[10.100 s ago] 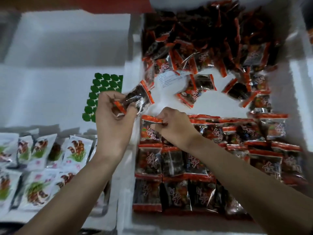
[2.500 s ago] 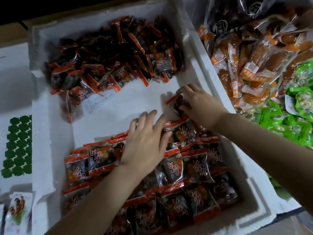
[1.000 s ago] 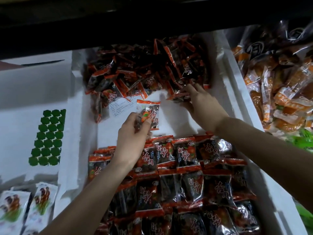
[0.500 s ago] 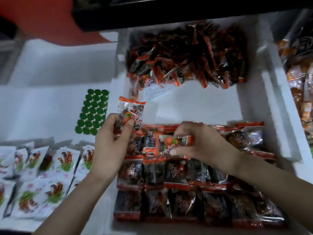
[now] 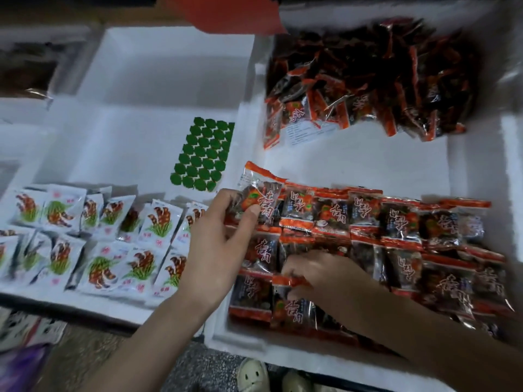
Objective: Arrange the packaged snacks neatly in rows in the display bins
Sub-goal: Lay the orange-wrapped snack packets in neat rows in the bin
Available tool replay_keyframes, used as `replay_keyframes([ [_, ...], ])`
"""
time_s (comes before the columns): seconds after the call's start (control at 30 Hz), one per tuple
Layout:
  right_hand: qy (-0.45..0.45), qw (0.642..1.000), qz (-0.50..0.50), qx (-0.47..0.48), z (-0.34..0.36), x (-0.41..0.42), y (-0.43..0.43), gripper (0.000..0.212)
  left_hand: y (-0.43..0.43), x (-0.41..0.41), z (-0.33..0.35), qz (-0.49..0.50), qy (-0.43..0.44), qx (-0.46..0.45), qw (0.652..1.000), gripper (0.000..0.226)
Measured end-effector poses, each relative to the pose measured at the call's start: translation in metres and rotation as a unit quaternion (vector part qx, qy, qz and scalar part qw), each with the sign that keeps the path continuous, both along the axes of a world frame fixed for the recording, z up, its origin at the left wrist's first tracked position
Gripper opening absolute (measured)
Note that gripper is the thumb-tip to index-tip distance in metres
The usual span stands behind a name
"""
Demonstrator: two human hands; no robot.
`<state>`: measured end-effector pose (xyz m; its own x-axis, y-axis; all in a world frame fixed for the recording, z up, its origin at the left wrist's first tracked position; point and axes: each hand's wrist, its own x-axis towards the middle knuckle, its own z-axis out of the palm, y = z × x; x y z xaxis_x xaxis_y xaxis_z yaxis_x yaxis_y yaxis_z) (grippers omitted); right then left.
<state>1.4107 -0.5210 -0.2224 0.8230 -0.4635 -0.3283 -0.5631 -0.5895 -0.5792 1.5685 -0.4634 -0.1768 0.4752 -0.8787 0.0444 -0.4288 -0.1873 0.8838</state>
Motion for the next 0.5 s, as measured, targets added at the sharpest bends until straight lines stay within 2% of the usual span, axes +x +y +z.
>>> replay_keyframes([
  [0.07,-0.043,0.993,0.01,-0.113,-0.007,-0.004,0.003,0.032,0.005,-0.001,0.001,-0.003,0.009,0.002,1.0,0.016],
  [0.13,-0.096,0.987,-0.017,-0.13,-0.011,-0.009,0.005,0.045,0.01,-0.005,0.002,-0.005,0.024,0.008,1.0,0.014],
  [0.23,-0.155,0.975,-0.143,0.063,0.005,-0.014,0.008,0.036,0.018,-0.013,-0.001,-0.027,0.052,0.034,0.998,0.004],
  [0.27,-0.188,0.958,-0.177,0.126,0.012,-0.016,0.008,0.031,0.021,-0.017,-0.003,-0.046,0.062,0.051,0.996,0.004],
  [0.33,-0.257,0.92,-0.225,0.191,0.02,-0.021,0.008,0.032,0.027,-0.027,-0.006,-0.095,0.097,0.096,0.986,0.01],
  [0.4,-0.27,0.911,-0.241,0.197,0.027,-0.028,0.008,0.03,0.032,-0.038,-0.008,-0.138,0.122,0.12,0.975,0.011],
  [0.43,-0.258,0.916,-0.246,0.183,0.026,-0.033,0.007,0.028,0.033,-0.042,-0.011,-0.153,0.108,0.127,0.974,0.012],
  [0.5,-0.211,0.931,-0.252,0.158,0.021,-0.047,0.003,0.026,0.035,-0.045,-0.02,-0.198,-0.018,0.136,0.97,0.025],
])
